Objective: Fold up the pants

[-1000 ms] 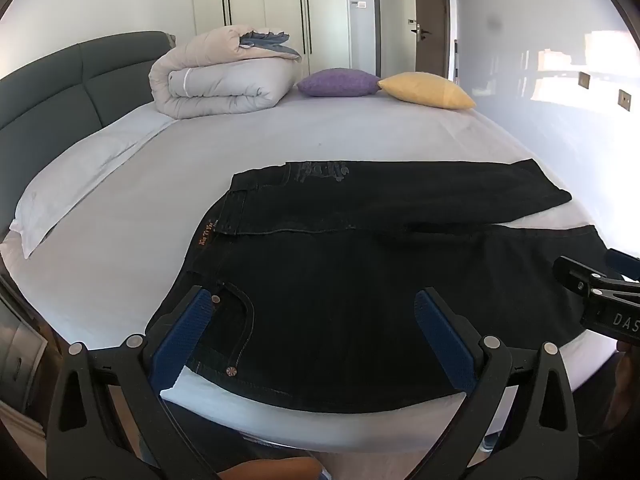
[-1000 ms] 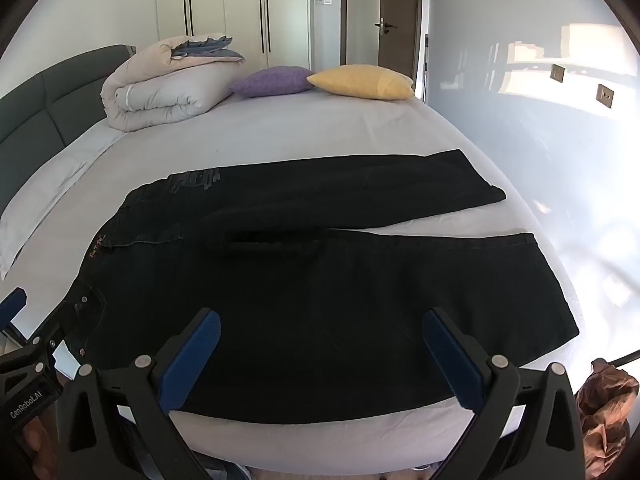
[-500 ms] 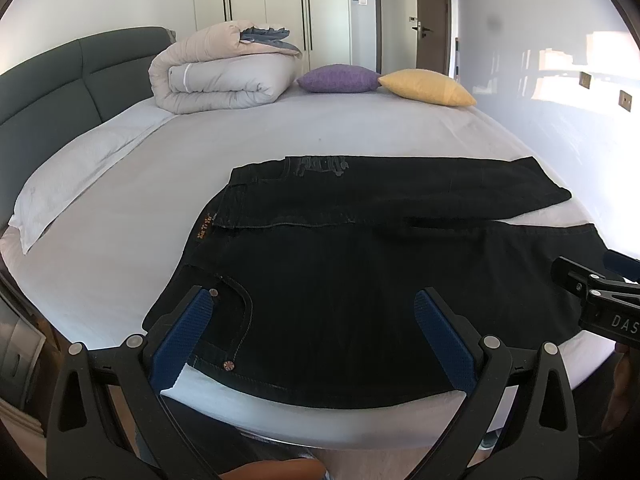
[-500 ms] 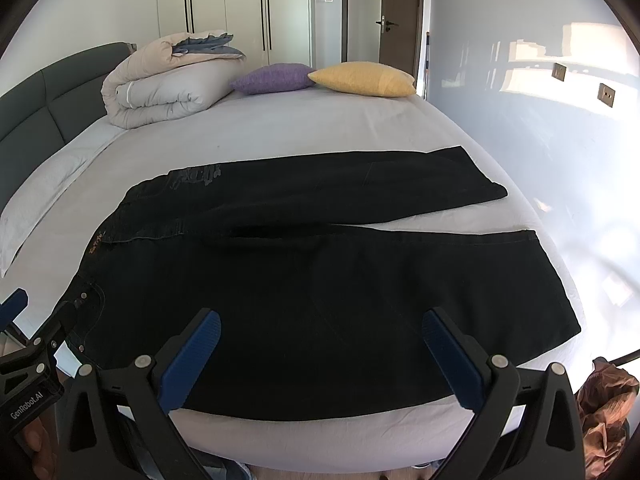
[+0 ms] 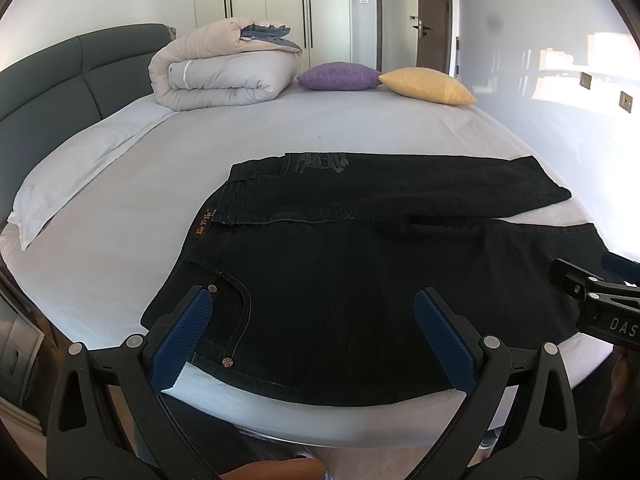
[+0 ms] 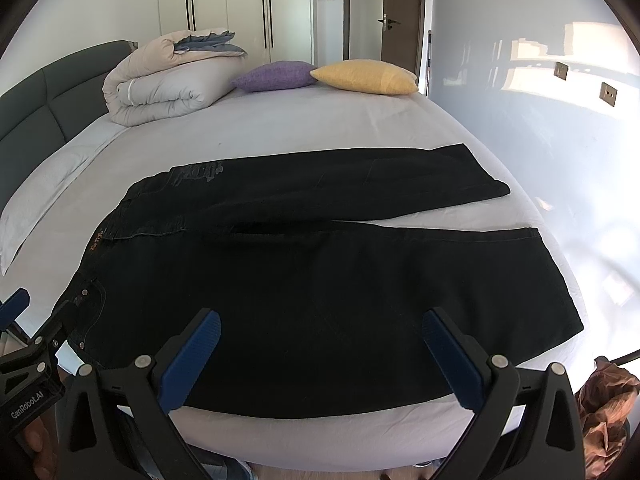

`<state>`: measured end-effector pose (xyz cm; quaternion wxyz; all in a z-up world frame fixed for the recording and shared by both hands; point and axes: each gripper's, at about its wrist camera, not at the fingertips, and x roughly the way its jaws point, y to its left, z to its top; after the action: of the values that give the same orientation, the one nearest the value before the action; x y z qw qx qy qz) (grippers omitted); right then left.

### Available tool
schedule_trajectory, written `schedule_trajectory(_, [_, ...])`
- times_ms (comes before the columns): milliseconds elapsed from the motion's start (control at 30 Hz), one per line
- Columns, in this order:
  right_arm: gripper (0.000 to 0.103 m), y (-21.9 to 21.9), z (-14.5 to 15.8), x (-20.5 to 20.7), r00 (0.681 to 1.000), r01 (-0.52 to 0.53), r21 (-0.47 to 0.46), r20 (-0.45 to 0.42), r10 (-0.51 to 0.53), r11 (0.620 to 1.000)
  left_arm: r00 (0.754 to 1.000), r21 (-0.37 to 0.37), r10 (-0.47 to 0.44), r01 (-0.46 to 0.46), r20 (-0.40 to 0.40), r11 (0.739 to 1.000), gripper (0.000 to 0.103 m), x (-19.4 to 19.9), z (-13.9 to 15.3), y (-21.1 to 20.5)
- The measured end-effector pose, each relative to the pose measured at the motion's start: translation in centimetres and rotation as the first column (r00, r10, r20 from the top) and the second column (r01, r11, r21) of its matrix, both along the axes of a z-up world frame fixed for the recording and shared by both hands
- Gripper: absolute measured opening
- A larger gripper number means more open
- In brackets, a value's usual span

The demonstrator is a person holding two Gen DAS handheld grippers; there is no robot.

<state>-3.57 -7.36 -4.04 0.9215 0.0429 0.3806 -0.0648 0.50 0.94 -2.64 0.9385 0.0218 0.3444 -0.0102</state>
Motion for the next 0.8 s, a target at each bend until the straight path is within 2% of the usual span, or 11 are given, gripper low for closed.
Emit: schedule_trajectory(800, [0.103, -0.09, 0.18, 0.06, 1.000, -0.002, 0.002, -0.005, 0.002, 1.000, 1.000, -0.003, 0.001, -0.001, -0.002, 1.000, 0.103, -0.03, 0.00, -0.05])
